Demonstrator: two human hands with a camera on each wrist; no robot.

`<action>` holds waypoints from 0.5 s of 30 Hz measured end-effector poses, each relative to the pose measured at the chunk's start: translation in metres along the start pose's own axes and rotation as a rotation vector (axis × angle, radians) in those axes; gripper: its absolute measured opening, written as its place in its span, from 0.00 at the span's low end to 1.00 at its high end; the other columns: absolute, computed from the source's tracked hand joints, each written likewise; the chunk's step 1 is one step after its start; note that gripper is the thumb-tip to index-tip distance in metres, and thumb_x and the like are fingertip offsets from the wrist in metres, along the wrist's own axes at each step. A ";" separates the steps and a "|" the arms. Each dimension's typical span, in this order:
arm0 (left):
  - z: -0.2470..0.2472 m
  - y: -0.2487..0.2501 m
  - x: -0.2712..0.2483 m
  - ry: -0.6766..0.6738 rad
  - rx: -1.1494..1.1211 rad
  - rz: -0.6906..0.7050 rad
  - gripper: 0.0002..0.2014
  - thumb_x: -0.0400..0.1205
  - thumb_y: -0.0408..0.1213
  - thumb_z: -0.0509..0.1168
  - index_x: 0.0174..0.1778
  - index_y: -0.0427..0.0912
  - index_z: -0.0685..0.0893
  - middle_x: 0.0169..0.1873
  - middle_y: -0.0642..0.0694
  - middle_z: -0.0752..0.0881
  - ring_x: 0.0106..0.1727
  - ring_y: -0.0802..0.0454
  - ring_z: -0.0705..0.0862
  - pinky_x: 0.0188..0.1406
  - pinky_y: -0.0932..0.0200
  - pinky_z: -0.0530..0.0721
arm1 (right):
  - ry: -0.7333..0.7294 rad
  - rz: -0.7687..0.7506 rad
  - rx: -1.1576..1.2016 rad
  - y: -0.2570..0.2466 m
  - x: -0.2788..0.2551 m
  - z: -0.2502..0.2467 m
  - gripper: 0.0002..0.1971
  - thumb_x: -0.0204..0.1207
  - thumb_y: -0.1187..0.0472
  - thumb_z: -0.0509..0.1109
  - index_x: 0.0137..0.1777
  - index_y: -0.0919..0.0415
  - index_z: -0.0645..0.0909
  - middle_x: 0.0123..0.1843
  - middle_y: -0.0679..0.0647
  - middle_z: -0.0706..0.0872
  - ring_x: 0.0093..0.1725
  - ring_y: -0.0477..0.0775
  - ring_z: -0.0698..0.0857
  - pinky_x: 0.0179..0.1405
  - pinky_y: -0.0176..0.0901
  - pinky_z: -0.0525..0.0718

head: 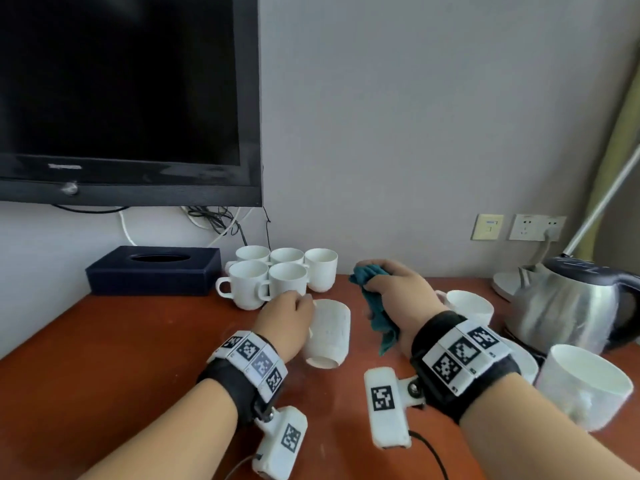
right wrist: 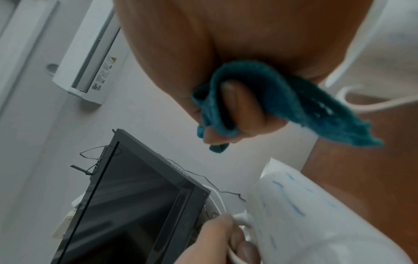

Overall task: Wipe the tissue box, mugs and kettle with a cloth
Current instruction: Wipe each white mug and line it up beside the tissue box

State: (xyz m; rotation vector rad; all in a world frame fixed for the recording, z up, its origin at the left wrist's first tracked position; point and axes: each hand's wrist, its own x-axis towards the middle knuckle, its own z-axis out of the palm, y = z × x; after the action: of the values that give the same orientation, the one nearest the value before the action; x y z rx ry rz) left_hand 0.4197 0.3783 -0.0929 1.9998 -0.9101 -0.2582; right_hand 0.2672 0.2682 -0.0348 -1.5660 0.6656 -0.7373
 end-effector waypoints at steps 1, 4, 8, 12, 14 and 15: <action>-0.006 -0.008 -0.005 0.013 -0.017 -0.013 0.18 0.91 0.44 0.55 0.39 0.40 0.78 0.36 0.42 0.85 0.42 0.42 0.82 0.41 0.48 0.77 | -0.004 0.007 0.001 0.007 0.000 0.008 0.16 0.80 0.73 0.62 0.51 0.55 0.89 0.40 0.69 0.85 0.27 0.60 0.79 0.24 0.45 0.76; -0.018 -0.028 -0.011 0.040 -0.075 -0.063 0.18 0.90 0.46 0.56 0.39 0.42 0.84 0.26 0.49 0.86 0.37 0.47 0.84 0.39 0.49 0.79 | -0.026 0.052 -0.028 0.021 0.001 0.034 0.12 0.80 0.65 0.65 0.44 0.51 0.89 0.28 0.58 0.80 0.28 0.60 0.75 0.27 0.49 0.73; -0.023 -0.041 -0.014 0.045 -0.242 -0.049 0.21 0.77 0.60 0.57 0.37 0.48 0.86 0.24 0.49 0.84 0.33 0.42 0.82 0.47 0.31 0.87 | -0.116 0.083 -0.028 0.031 -0.007 0.051 0.12 0.84 0.52 0.67 0.44 0.54 0.89 0.24 0.55 0.75 0.20 0.51 0.65 0.26 0.44 0.66; -0.021 -0.047 -0.014 0.019 -0.292 -0.023 0.22 0.85 0.55 0.63 0.37 0.39 0.85 0.22 0.47 0.83 0.28 0.47 0.81 0.42 0.34 0.87 | -0.072 -0.197 -0.116 0.049 -0.003 0.057 0.16 0.84 0.65 0.70 0.60 0.40 0.87 0.41 0.49 0.89 0.30 0.47 0.81 0.26 0.38 0.76; -0.020 -0.051 -0.013 0.010 -0.290 -0.008 0.22 0.88 0.52 0.63 0.38 0.36 0.84 0.22 0.46 0.83 0.26 0.49 0.81 0.40 0.38 0.87 | -0.058 -0.287 -0.134 0.059 0.003 0.057 0.18 0.80 0.67 0.75 0.60 0.41 0.86 0.48 0.42 0.91 0.38 0.42 0.84 0.37 0.36 0.79; -0.019 -0.052 -0.013 0.008 -0.304 -0.003 0.23 0.89 0.51 0.63 0.40 0.33 0.84 0.22 0.45 0.83 0.26 0.49 0.81 0.39 0.40 0.85 | -0.065 -0.304 -0.135 0.063 0.005 0.058 0.18 0.79 0.68 0.76 0.59 0.43 0.87 0.47 0.39 0.91 0.38 0.39 0.84 0.39 0.34 0.79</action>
State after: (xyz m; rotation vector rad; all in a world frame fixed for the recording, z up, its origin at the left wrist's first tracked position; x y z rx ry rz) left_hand 0.4466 0.4167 -0.1254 1.7199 -0.8103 -0.3668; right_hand 0.3148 0.2929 -0.1011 -1.8316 0.4403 -0.8752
